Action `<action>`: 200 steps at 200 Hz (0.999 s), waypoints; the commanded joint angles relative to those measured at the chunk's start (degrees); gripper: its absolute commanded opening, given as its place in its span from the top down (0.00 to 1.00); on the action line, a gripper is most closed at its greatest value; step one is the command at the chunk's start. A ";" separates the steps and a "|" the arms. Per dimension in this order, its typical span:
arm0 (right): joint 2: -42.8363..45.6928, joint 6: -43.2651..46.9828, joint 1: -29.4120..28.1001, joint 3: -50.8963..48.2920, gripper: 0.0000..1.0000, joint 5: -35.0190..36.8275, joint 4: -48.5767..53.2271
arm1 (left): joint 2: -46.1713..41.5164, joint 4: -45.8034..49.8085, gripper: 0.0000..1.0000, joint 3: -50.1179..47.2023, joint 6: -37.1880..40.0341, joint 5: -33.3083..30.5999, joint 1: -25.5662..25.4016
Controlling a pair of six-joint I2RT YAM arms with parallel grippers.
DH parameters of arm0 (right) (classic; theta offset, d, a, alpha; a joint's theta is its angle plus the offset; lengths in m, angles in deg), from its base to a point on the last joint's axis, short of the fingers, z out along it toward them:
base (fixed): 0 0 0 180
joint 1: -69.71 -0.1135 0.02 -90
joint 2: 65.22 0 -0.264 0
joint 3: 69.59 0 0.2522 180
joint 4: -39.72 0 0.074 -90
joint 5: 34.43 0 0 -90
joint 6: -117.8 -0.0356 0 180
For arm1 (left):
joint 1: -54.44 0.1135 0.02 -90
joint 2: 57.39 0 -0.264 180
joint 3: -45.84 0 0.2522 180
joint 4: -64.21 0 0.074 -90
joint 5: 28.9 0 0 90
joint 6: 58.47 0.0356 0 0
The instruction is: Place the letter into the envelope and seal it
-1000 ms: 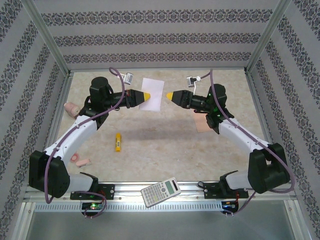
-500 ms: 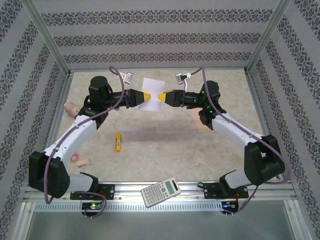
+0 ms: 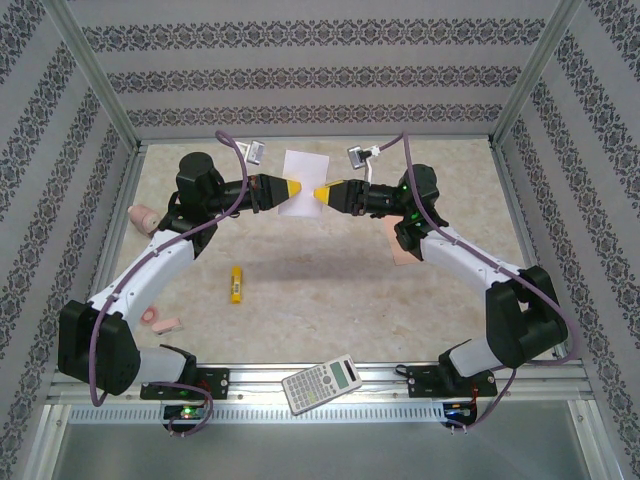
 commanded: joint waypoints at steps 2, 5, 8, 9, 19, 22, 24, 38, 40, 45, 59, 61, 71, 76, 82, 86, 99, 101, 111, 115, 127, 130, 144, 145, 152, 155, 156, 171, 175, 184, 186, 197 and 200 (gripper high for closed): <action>-0.52 -0.94 -0.91 -0.59 0.67 -0.40 -4.69 | 0.42 -4.16 1.00 -0.81 -0.97 -0.76 0.01; -0.55 -0.98 -0.92 -0.61 0.68 -0.40 -4.78 | 0.40 -4.34 1.00 -0.88 -1.08 -0.83 0.04; -0.54 -1.03 -0.99 -0.57 0.69 -0.38 -4.86 | 0.47 -4.59 1.00 -1.01 -1.20 -0.88 0.01; -0.58 -1.11 -0.99 -0.56 0.69 -0.39 -4.91 | 0.43 -4.72 1.00 -1.07 -1.24 -0.96 0.03; -0.78 -1.50 -1.04 -0.72 0.72 -0.16 -5.45 | 0.46 -5.71 1.00 -1.45 -1.79 -1.35 0.00; -0.79 -1.64 -1.08 -0.73 0.74 -0.14 -5.68 | 0.46 -5.99 1.00 -1.60 -2.00 -1.42 -0.01; -0.85 -1.78 -1.08 -0.78 0.75 -0.14 -5.78 | 0.50 -6.29 1.00 -1.75 -2.16 -1.54 -0.03; -1.13 -2.66 -1.10 -1.05 0.82 0.04 -6.82 | 0.70 -8.09 1.00 -2.38 -3.39 -1.91 -0.01; -1.18 -2.72 -1.09 -1.06 0.83 0.04 -6.95 | 0.71 -8.31 1.00 -2.54 -3.56 -1.99 0.02; -1.27 -3.02 -1.08 -1.14 0.86 0.03 -7.27 | 0.75 -8.95 1.00 -2.80 -4.01 -2.25 -0.01; -1.26 -3.34 -1.08 -1.22 0.92 0.21 -7.43 | 0.92 -10.79 1.00 -3.47 -5.15 -2.53 0.05; -1.26 -3.33 -1.08 -1.23 0.94 0.26 -7.43 | 0.92 -11.05 1.00 -3.54 -5.26 -2.54 0.05; -1.24 -3.36 -1.08 -1.22 1.00 0.35 -7.35 | 0.92 -11.36 1.00 -3.76 -5.45 -2.46 0.04; -1.30 -3.31 -1.08 -1.26 1.00 0.39 -7.20 | 0.85 -11.24 0.99 -3.68 -5.35 -2.46 0.01; -1.30 -3.38 -1.04 -1.34 1.00 0.48 -7.04 | 0.72 -10.88 0.97 -3.69 -5.03 -2.32 0.08; -1.24 -3.30 -1.00 -1.44 1.00 0.43 -6.95 | 0.59 -10.55 0.95 -3.67 -4.78 -2.36 0.12; -1.23 -3.17 -1.04 -1.46 1.00 0.44 -6.29 | 0.30 -9.06 0.83 -3.13 -3.85 -2.04 0.20; -1.16 -3.13 -1.01 -1.55 1.00 0.38 -6.11 | 0.24 -8.82 0.80 -3.03 -3.66 -1.91 0.22; -0.91 -2.70 -1.00 -1.53 1.00 0.13 -5.13 | 0.05 -7.24 0.70 -2.31 -2.74 -1.25 0.45; -0.79 -2.44 -1.07 -1.53 1.00 0.04 -4.67 | -0.07 -6.42 0.68 -2.06 -2.12 -0.96 0.54; -0.28 -1.03 -0.99 -1.47 1.00 -0.43 -1.61 | -0.49 -3.19 0.62 -0.82 -0.10 0.01 1.55; -0.13 -0.49 -0.99 -1.38 1.00 -0.65 -0.75 | -0.72 -2.27 0.61 -0.45 0.61 0.27 1.87; 0.66 1.40 -0.94 -1.61 1.00 -1.35 2.13 | -1.11 2.63 0.59 1.68 4.07 1.23 3.37; 0.68 1.42 -0.92 -1.65 1.00 -1.40 2.23 | -1.15 3.03 0.59 1.86 4.30 1.32 3.47; 0.95 1.62 -0.91 -1.87 1.00 -1.84 2.70 | -0.90 5.47 0.59 3.16 5.89 2.26 4.17; 1.04 1.62 -0.91 -1.95 1.00 -2.07 2.82 | -0.76 6.66 0.59 3.82 6.65 2.71 4.45; 1.09 1.62 -0.95 -1.96 1.00 -2.16 2.88 | -0.71 7.15 0.59 3.98 6.86 2.85 4.54; 1.32 1.50 -0.86 -2.32 1.00 -3.18 3.38 | -0.01 11.56 0.59 6.42 9.83 4.32 5.47; 1.36 1.45 -0.82 -2.44 1.00 -3.40 3.38 | 0.18 12.03 0.59 6.78 10.23 4.52 5.52; 1.57 1.23 -0.91 -2.73 1.00 -3.73 3.38 | 0.69 12.36 0.59 7.41 10.67 5.02 5.70; 1.58 1.24 -0.97 -2.75 1.00 -3.74 3.42 | 0.91 12.38 0.59 7.64 10.67 5.21 5.75; 1.75 1.38 -1.13 -2.93 1.00 -4.04 3.71 | 1.91 11.83 0.61 8.25 10.10 6.02 5.75; 1.76 1.31 -1.17 -2.94 1.00 -4.09 3.73 | 2.14 11.49 0.62 8.33 9.84 6.18 5.77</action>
